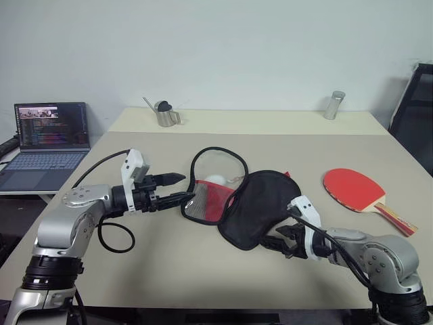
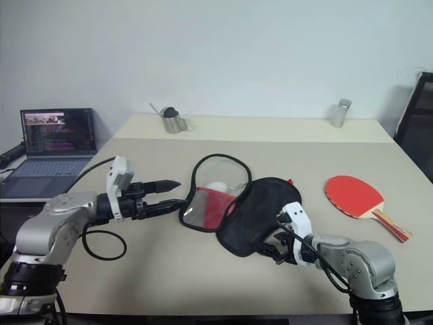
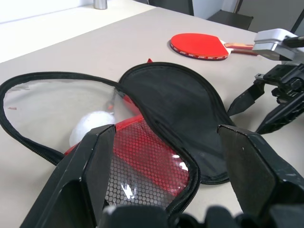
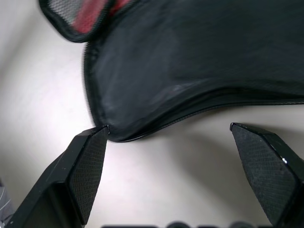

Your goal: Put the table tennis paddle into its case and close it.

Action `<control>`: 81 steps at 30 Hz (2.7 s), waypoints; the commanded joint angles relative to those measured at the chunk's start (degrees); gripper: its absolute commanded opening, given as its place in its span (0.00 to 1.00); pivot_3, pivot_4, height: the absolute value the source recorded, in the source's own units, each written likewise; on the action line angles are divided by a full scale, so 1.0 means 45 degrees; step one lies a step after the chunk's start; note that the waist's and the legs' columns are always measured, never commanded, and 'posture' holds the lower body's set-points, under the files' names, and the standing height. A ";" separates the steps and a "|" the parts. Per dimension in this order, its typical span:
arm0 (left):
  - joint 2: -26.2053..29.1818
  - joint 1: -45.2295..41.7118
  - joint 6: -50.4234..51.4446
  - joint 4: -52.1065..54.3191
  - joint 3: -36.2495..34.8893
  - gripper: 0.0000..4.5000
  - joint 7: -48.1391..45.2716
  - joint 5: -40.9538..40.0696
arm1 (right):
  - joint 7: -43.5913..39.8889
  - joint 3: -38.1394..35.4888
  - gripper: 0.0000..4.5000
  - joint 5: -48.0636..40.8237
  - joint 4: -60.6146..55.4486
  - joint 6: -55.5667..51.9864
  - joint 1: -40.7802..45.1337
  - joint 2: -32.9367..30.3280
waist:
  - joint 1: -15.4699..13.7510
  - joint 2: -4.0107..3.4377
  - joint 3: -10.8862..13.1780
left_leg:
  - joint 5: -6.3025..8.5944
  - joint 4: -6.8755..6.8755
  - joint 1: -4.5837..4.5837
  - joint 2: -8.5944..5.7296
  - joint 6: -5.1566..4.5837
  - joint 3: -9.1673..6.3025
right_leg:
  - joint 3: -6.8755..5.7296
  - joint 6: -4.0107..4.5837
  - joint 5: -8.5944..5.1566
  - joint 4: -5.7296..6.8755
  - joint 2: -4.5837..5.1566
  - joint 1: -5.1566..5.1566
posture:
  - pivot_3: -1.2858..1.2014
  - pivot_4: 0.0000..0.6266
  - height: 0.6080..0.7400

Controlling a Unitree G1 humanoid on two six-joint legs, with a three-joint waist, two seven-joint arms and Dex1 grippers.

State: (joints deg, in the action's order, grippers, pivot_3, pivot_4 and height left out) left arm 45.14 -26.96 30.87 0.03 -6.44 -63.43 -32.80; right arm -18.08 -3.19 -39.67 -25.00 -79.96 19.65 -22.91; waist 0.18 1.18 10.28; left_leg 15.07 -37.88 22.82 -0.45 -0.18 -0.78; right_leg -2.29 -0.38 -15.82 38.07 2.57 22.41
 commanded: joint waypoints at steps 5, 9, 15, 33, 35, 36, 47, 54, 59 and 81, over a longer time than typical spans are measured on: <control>0.0128 -0.0478 0.0047 0.0119 -0.0172 0.83 -0.0208 -0.0047 | 0.0217 0.0317 1.00 0.0583 0.0635 0.1300 0.0845 0.0839 | 0.0017 -0.0001 0.0001 | 0.0000 0.0001 -0.0002 0.0003 0.0000 0.0001 | 0.0002 0.0000 0.0000 0.0005 -0.0007 0.0003 | 0.52 0.24 1.00; 0.0124 -0.0463 0.0050 0.0170 -0.0184 0.83 -0.0218 -0.0014 | 0.0265 0.0540 1.00 0.0781 0.0805 0.1584 0.1043 0.1128 | 0.0015 -0.0001 0.0001 | 0.0000 0.0001 0.0000 0.0002 0.0000 0.0000 | 0.0003 0.0001 0.0000 0.0003 -0.0006 0.0003 | 0.52 0.24 1.00; 0.0198 -0.0340 0.0020 0.0352 -0.0120 0.83 -0.0309 0.0042 | 0.0094 0.0451 0.64 0.0723 0.0718 0.1345 0.0996 0.0934 | 0.0012 -0.0002 0.0001 | 0.0000 0.0001 0.0001 0.0002 0.0000 0.0000 | 0.0003 0.0001 0.0000 0.0003 -0.0005 0.0003 | 0.52 0.24 1.00; 0.0092 0.0011 -0.0143 0.0892 0.0522 0.83 -0.0702 0.0265 | -0.1464 -0.1040 0.01 0.0300 0.2677 -0.0034 0.1893 -0.1336 | 0.0001 -0.0002 0.0002 | 0.0000 0.0001 0.0002 0.0001 -0.0001 0.0003 | 0.0004 0.0001 0.0001 0.0002 -0.0005 0.0003 | 0.52 0.24 1.00; 0.0059 -0.0092 -0.0188 0.0808 0.0578 0.83 -0.0748 0.0337 | -0.1848 -0.0841 0.01 0.0411 0.3069 0.0112 0.2074 -0.1870 | -0.0001 -0.0002 0.0002 | 0.0000 0.0001 0.0001 0.0001 -0.0001 0.0004 | 0.0004 0.0002 0.0001 0.0003 -0.0005 0.0003 | 0.52 0.24 1.00; 0.0049 -0.0156 -0.0237 0.0748 0.0626 0.83 -0.0790 0.0396 | -0.2109 -0.0680 0.01 0.0518 0.3335 0.0246 0.2185 -0.2229 | -0.0002 -0.0002 0.0002 | 0.0000 0.0001 0.0000 0.0001 -0.0001 0.0004 | 0.0004 0.0002 0.0001 0.0003 -0.0006 0.0002 | 0.52 0.24 1.00; -0.0129 -0.0501 -0.0621 0.0321 0.0935 0.83 -0.1012 0.0814 | -0.4295 0.0988 0.01 0.1748 0.6334 0.1990 0.3723 -0.4289 | 0.0002 0.0002 0.0005 | 0.0000 0.0000 0.0002 0.0002 -0.0002 0.0009 | 0.0005 0.0001 0.0001 -0.0001 -0.0007 0.0002 | 0.52 0.24 1.00; -0.0200 -0.0532 -0.0720 0.0240 0.0907 0.83 -0.1072 0.0952 | -0.4701 0.1497 0.01 0.2562 0.7455 0.2749 0.4227 -0.4242 | -0.0008 0.0005 0.0007 | 0.0000 -0.0001 0.0005 0.0002 -0.0001 0.0008 | 0.0004 0.0002 0.0001 -0.0002 -0.0006 0.0002 | 0.52 0.24 1.00; -0.0259 -0.0584 -0.0817 0.0160 0.0916 0.83 -0.1100 0.0989 | -0.4567 0.1251 0.01 0.2802 0.7625 0.2842 0.4208 -0.4036 | -0.0010 0.0005 0.0007 | 0.0000 -0.0001 0.0005 0.0003 -0.0002 0.0008 | 0.0004 0.0002 0.0001 0.0000 -0.0005 0.0002 | 0.52 0.24 1.00; -0.0825 -0.1513 -0.0828 0.0578 0.1144 0.83 -0.1129 0.0890 | -0.4607 -0.2687 0.92 0.2953 0.4547 0.6588 0.1179 -0.5269 | -0.0035 0.0009 0.0012 | 0.0000 -0.0007 0.0008 0.0000 -0.0001 0.0006 | 0.0002 -0.0002 0.0002 -0.0002 -0.0004 -0.0003 | 0.52 0.24 1.00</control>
State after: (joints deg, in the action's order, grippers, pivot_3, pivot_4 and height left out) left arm 41.58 -31.37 27.35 0.14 -1.32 -68.23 -27.85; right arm -37.57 -13.49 -27.75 -3.66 -55.17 25.26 -45.07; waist 0.03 1.22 10.33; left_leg 15.07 -37.94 22.85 -0.45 -0.19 -0.76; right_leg -2.28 -0.40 -15.81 38.07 2.55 22.38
